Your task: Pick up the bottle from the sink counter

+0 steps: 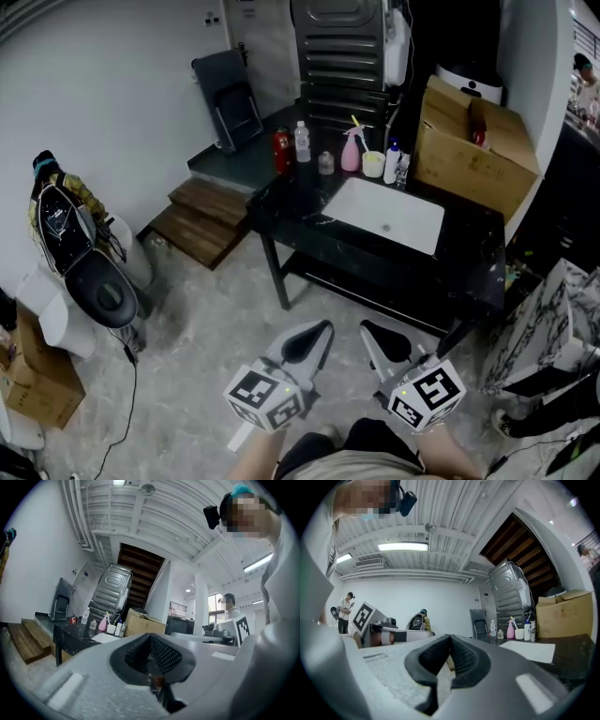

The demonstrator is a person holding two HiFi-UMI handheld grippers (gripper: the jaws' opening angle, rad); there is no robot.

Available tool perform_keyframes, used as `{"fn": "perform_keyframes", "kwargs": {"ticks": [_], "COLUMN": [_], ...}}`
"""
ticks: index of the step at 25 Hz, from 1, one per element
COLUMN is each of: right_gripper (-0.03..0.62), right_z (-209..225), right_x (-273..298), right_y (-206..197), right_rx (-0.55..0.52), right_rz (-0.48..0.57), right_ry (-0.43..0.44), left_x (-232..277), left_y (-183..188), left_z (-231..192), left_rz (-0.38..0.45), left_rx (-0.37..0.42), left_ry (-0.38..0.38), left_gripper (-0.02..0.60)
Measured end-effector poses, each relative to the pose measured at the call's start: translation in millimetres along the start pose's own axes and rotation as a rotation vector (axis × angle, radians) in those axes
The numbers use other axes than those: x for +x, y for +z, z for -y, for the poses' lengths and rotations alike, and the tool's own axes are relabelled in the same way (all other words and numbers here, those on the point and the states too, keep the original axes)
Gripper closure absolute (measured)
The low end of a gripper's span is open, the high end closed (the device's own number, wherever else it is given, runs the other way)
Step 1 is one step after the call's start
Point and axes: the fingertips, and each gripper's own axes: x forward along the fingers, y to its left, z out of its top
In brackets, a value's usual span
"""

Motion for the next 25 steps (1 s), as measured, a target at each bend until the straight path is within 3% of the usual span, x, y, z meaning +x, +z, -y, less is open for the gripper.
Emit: {"fn": "perform_keyframes", "kwargs": {"ticks": [9, 14, 20, 25], "right_gripper": [0.591, 0.591, 0.591, 0.591], "right_z": [27.8, 42.2, 108.2, 143.2], "right_x": [50.2, 93.8, 142.8, 185.8], "right_y": [-18.8, -26.3, -15.3, -1.1], "right_rx": [0.014, 0.002, 0.018, 0.018], "right_rz": [-0.051, -0.06, -0.018, 0.017], "right_ry": [-0.014, 0.04, 0.01, 0.05], "left_x": [20.8, 37.2, 81.7, 127.8], "left_y": [-7.3, -8.6, 2.3, 20.2], "left_z": [-51.3, -90.2, -140.6, -176.8], "left_rz": [-0.016, -0.027, -0.033, -0.03], "left_rx": [-0.052, -0.044, -0.021, 0.001], "left_ry": [0.021, 0.063, 0.092, 0.098], "left_gripper": [0.574, 0.574, 0.574, 0.574]}}
